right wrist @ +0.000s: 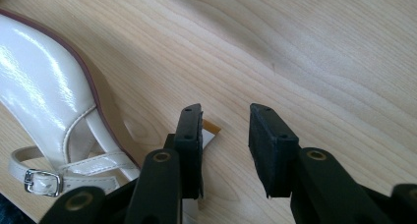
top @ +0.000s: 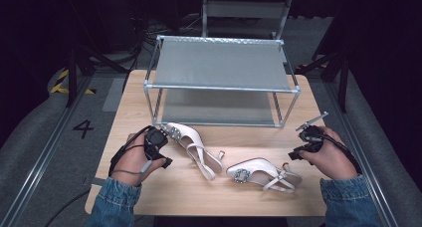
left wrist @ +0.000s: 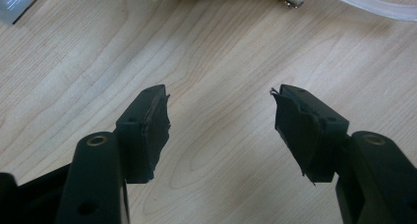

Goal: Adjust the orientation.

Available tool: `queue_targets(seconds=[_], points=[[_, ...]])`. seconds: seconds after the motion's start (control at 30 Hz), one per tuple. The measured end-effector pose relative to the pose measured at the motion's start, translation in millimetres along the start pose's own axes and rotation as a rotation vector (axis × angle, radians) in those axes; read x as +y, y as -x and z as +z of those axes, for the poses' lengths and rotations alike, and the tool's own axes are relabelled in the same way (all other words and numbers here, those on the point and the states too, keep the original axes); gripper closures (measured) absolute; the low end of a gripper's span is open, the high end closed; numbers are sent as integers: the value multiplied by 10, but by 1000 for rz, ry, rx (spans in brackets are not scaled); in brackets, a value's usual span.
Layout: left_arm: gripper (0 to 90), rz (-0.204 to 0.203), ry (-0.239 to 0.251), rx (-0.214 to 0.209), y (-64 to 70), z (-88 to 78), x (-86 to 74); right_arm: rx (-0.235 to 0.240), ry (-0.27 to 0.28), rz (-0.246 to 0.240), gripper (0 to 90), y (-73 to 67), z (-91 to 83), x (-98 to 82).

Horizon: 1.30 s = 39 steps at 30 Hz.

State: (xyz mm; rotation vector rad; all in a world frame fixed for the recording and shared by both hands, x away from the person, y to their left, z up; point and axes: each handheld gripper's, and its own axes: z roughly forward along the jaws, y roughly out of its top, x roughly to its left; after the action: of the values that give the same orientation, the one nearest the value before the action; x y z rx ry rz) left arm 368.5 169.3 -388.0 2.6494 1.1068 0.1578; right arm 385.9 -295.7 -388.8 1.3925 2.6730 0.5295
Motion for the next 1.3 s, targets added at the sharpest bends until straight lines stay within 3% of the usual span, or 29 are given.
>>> queue_targets(seconds=[0.2, 0.33, 0.43, 0.57, 0.83, 1.0, 1.3], points=[[380, 4, 19, -6, 9, -21, 0, -5, 4, 2, 646, 17, 25, -3], [356, 23, 58, -22, 22, -53, 17, -9, 18, 10, 633, 32, 5, -12], [367, 17, 103, -56, 55, -84, 49, -15, 24, 18, 630, 33, -4, -34], [397, 44, 127, -76, 89, -79, 101, -18, 30, 24, 626, 41, -19, -60], [446, 76, 150, -122, 132, 128, 209, -19, 30, 31, 617, 56, 2, -93], [463, 64, 159, -147, 122, 275, 257, -21, 29, 30, 612, 53, 7, -113], [475, 73, 153, -135, 118, 458, 329, -23, 18, 43, 602, 80, 14, -177]])
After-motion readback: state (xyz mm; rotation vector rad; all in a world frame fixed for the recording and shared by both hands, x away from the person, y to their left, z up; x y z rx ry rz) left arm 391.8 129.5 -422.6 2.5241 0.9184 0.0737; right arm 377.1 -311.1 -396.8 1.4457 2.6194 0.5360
